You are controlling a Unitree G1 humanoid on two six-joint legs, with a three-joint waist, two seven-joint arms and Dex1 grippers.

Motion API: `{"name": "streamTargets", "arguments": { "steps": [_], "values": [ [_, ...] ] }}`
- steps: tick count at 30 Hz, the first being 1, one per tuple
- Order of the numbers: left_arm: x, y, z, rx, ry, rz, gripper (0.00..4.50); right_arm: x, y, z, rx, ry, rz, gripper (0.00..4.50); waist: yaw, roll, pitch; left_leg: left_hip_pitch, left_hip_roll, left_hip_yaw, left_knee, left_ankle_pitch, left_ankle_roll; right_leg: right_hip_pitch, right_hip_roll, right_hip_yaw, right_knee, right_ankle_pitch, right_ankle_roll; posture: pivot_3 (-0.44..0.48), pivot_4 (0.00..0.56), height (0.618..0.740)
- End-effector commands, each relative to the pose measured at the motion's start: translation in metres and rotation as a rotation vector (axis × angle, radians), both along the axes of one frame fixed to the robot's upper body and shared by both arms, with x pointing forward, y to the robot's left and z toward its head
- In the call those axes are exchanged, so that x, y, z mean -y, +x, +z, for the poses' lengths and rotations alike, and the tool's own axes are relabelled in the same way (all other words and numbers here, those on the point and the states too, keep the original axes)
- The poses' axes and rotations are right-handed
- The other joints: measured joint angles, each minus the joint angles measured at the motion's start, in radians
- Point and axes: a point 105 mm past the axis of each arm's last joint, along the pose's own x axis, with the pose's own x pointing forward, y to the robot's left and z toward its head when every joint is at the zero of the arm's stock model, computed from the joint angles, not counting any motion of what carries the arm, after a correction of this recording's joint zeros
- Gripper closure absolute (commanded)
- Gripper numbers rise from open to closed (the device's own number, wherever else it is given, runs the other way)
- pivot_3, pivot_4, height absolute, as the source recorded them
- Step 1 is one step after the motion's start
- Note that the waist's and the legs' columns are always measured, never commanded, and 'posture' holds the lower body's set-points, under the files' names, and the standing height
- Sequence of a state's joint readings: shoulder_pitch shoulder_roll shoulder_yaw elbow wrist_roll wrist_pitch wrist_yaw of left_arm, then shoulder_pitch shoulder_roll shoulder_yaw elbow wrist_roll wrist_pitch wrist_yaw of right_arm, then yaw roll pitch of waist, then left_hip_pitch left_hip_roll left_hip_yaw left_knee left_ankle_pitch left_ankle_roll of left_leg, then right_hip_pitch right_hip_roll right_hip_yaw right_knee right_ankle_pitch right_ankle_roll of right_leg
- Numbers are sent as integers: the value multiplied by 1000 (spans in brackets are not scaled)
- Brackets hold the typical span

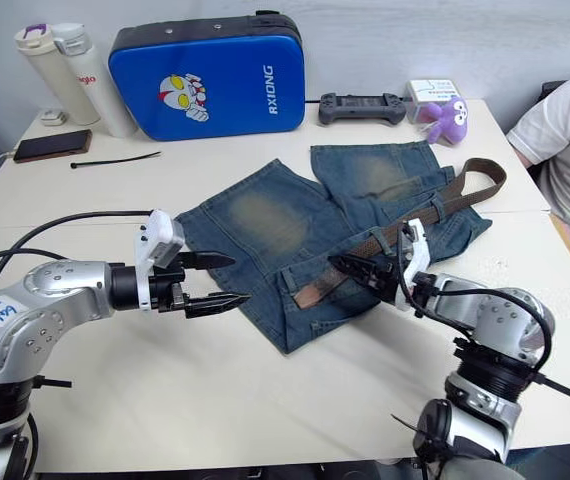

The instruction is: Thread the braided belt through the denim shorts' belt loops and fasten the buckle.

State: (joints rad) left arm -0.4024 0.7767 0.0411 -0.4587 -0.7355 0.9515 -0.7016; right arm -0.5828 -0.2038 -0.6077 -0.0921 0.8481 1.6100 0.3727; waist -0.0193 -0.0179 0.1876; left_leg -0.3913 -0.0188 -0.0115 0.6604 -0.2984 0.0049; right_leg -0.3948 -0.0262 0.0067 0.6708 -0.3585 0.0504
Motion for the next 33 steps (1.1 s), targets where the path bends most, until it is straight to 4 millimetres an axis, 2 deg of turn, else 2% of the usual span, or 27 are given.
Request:
{"name": "streamTargets", "arguments": {
  "steps": [1,9,13,14,19,21,26,30,33],
  "values": [
    [-4,0,12,60,2,12,0,-4,-2,14,55,42,9,25,-5,0,0,0,0,0,0,0,0,0,0,0,0,0,0,0,150,740],
    [-1,3,12,64,7,10,0,-11,4,-1,-13,70,-54,25,-10,0,0,0,0,0,-1,0,0,-1,0,0,0,0,0,0,150,740],
    [-2,4,13,68,13,14,0,-16,1,1,-11,112,-44,1192,-10,0,0,0,0,0,-2,0,0,-1,0,0,0,0,0,0,150,740],
    [-2,5,12,68,15,17,0,-17,1,2,-8,123,-47,1765,-9,0,0,0,0,0,-3,0,0,-1,0,0,0,0,0,0,150,740],
    [-3,8,10,66,17,23,0,-17,6,13,16,177,-90,3983,-11,0,0,0,0,0,-4,0,0,-2,0,0,0,0,0,0,150,740],
    [-2,9,9,65,18,24,0,-13,10,19,35,185,-125,4433,-11,0,0,0,0,1,-4,1,0,-2,0,1,0,0,0,0,150,740],
    [-1,10,9,65,18,18,0,-3,26,35,108,185,-259,4433,-10,0,0,0,0,1,-4,1,-1,-2,0,1,0,0,0,0,150,740],
    [3,11,8,67,17,11,0,-18,24,19,105,82,-254,4433,-10,0,0,0,0,1,-5,1,-1,-2,0,1,0,0,0,0,150,740],
    [3,10,8,68,19,9,0,-26,21,12,103,68,-254,4433,-12,0,0,0,0,1,-7,2,-1,-2,0,1,-1,0,0,0,150,740]
  ]
}}
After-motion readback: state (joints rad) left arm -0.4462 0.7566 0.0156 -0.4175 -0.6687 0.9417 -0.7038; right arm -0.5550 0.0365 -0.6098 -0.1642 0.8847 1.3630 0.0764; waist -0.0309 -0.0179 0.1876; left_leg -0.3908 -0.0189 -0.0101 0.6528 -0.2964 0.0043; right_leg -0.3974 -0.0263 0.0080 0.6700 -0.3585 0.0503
